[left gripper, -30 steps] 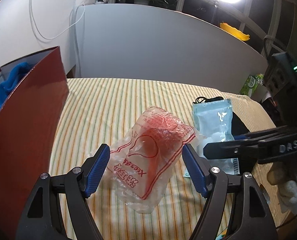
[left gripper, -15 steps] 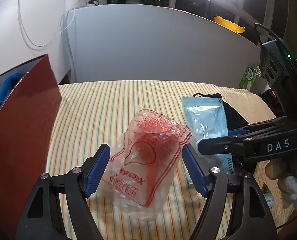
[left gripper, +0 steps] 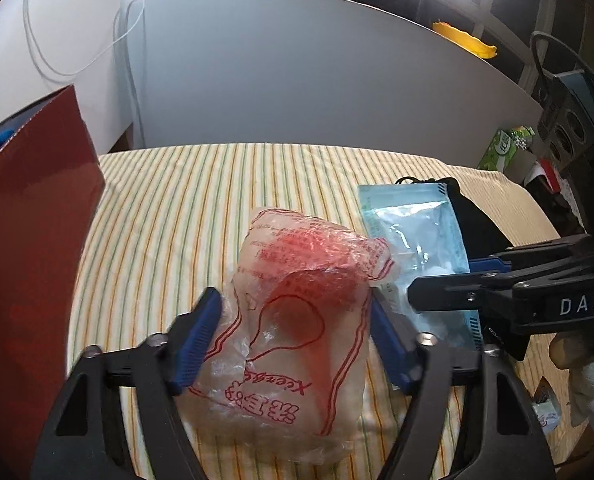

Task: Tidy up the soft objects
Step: 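Grasp the red-printed clear bag with the left tool while the right tool grasps the cotton pad pack, then carry the clear bag with the left tool while the right tool carries the cotton pack to the shoebox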

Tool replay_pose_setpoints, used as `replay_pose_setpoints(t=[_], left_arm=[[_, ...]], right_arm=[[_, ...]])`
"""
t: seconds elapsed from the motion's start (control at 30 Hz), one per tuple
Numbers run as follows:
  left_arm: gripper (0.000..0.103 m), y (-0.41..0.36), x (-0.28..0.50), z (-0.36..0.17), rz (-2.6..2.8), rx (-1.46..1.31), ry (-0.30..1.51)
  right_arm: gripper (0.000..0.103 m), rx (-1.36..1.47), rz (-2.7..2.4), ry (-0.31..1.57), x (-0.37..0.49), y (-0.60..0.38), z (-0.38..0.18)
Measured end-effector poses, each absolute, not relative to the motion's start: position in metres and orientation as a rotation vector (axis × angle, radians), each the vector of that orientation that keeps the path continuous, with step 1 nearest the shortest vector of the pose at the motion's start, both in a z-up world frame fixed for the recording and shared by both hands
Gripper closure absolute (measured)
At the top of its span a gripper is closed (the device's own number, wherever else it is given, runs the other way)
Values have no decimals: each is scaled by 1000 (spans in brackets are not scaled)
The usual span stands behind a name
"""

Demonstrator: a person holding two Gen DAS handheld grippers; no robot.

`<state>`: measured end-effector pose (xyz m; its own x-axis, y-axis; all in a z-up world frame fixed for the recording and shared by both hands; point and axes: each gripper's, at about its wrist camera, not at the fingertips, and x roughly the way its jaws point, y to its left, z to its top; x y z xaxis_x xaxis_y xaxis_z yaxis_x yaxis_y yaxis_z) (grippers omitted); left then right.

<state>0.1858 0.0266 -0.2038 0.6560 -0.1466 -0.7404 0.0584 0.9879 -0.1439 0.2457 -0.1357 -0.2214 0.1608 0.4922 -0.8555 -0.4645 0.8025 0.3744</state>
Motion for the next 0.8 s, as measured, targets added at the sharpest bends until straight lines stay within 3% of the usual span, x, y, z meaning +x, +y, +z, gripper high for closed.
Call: replay_pose_setpoints(t=[0.1,0.5,0.8], left_arm=[[52,26,185,-203,-117,-109,844],[54,37,170,-199,-101,-160,828],[54,47,134,-166,-99,-181,755]], right_arm=[[77,10,685,1227,244,-130,-221],[84,-6,685,1193,230,-120,-217],[85,24,694,1136,210,-139,-186]])
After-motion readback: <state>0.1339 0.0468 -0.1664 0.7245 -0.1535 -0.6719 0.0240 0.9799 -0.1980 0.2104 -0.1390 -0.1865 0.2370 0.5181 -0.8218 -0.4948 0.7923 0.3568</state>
